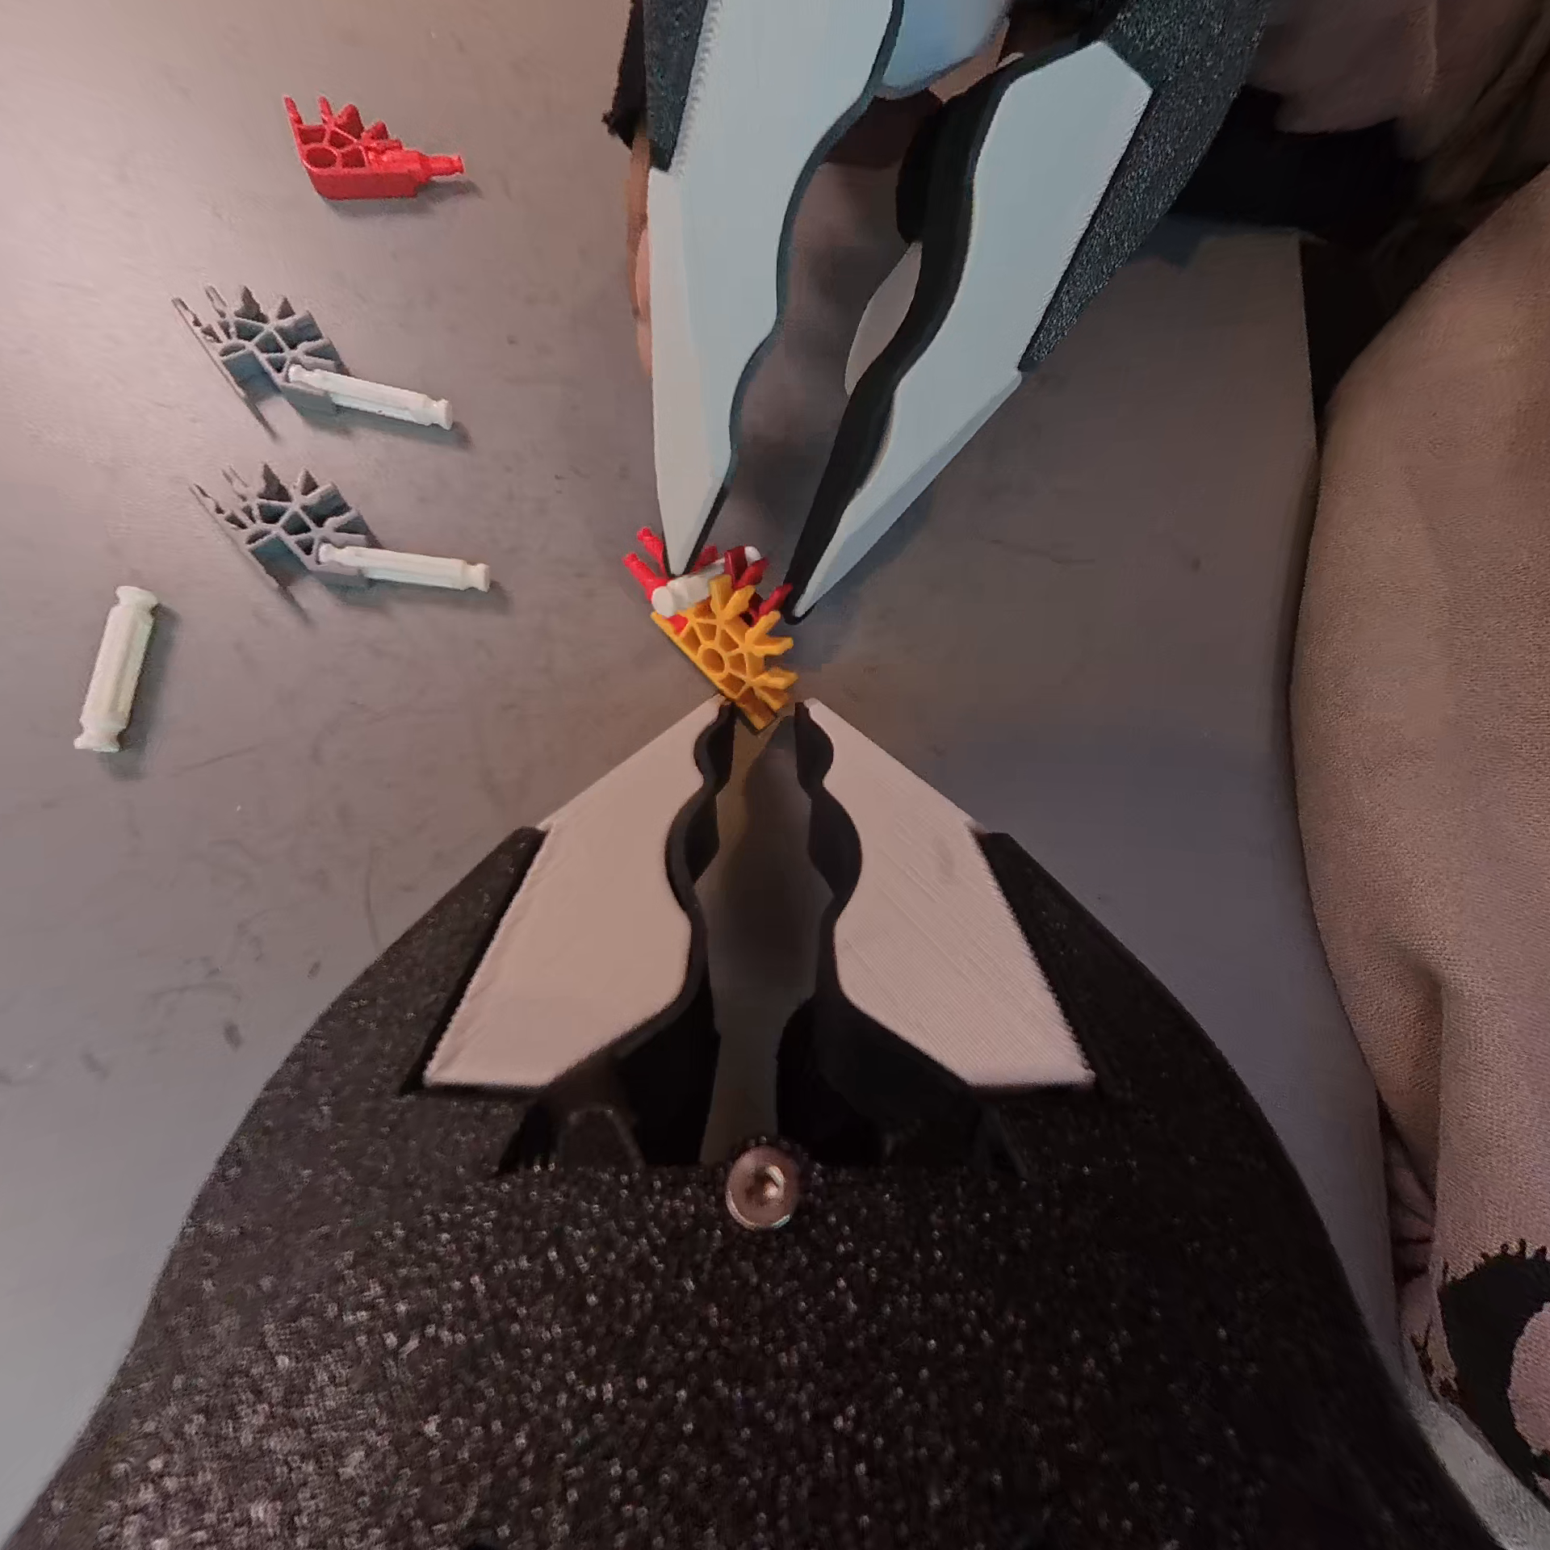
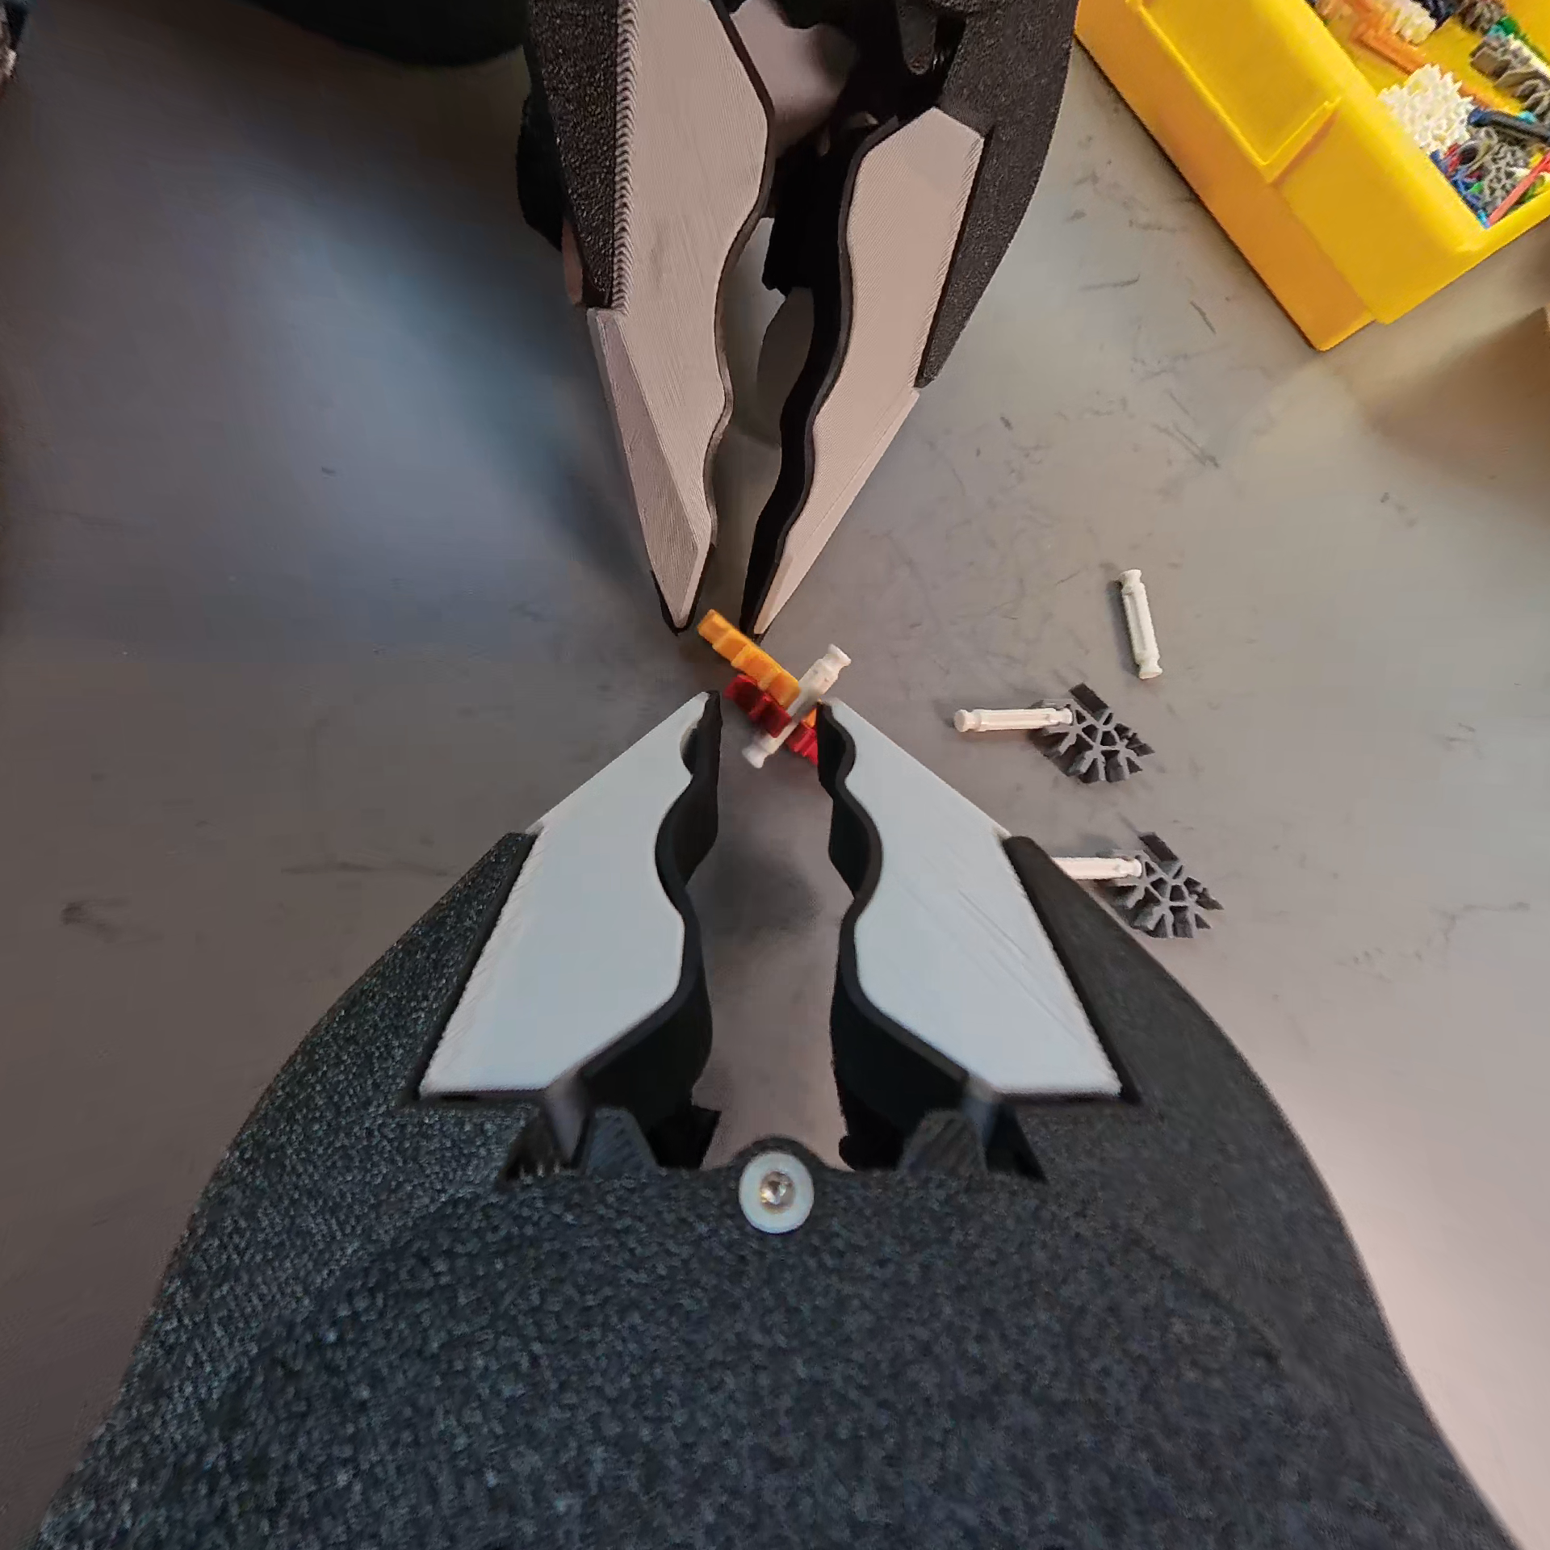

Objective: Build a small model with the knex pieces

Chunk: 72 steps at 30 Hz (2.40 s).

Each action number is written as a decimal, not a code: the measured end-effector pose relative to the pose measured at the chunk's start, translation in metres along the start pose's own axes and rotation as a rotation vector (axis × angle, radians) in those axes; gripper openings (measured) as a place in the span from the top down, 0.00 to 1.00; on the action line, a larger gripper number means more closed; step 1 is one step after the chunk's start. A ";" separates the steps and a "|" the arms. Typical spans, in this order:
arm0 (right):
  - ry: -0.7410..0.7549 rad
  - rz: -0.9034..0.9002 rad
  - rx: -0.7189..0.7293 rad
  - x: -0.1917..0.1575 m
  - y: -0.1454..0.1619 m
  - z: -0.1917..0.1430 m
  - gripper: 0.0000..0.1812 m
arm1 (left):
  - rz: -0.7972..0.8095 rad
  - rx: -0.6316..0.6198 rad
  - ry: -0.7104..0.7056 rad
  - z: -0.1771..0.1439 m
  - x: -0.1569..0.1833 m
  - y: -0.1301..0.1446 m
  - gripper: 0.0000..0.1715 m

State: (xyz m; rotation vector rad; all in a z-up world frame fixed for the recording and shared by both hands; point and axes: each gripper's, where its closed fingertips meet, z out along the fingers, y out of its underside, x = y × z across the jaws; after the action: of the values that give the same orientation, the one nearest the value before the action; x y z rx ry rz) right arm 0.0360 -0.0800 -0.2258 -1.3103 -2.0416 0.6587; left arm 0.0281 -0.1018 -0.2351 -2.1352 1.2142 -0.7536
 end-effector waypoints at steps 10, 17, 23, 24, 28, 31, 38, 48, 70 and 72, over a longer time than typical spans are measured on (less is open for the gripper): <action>-0.110 -0.025 0.005 -0.010 -0.002 0.001 0.83 | -0.036 0.026 0.022 0.010 0.011 -0.008 0.91; -0.102 -0.021 0.030 -0.009 -0.003 -0.001 0.83 | -0.014 0.031 0.055 0.003 0.015 -0.008 0.88; -0.060 -0.004 0.017 0.000 0.000 -0.012 0.80 | 0.026 0.046 -0.032 -0.009 -0.002 -0.010 0.88; -0.050 0.001 0.011 0.000 0.001 -0.014 0.80 | 0.040 0.059 -0.054 -0.012 -0.006 -0.012 0.88; -0.008 0.030 -0.056 -0.005 0.008 -0.016 0.79 | 0.179 0.084 -0.119 -0.013 -0.010 -0.017 0.87; 0.028 0.087 -0.079 -0.009 0.006 -0.014 0.78 | 0.280 0.091 -0.150 -0.010 -0.008 -0.019 0.84; 0.056 0.297 -0.032 -0.016 -0.003 -0.009 0.72 | 0.286 0.077 -0.113 0.000 0.000 -0.021 0.71; 0.066 0.283 -0.034 -0.015 -0.002 -0.002 0.76 | 0.319 0.022 -0.146 0.010 0.002 -0.013 0.79; 0.109 0.200 -0.042 -0.013 0.000 -0.002 0.78 | 0.304 0.027 -0.162 0.009 -0.003 -0.011 0.77; 0.102 0.177 -0.047 -0.013 0.000 -0.001 0.77 | 0.311 0.025 -0.169 0.009 -0.003 -0.011 0.77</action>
State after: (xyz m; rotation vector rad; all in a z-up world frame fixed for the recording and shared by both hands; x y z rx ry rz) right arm 0.0413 -0.0914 -0.2281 -1.5331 -1.8843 0.6113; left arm 0.0390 -0.0923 -0.2339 -1.8855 1.3919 -0.4405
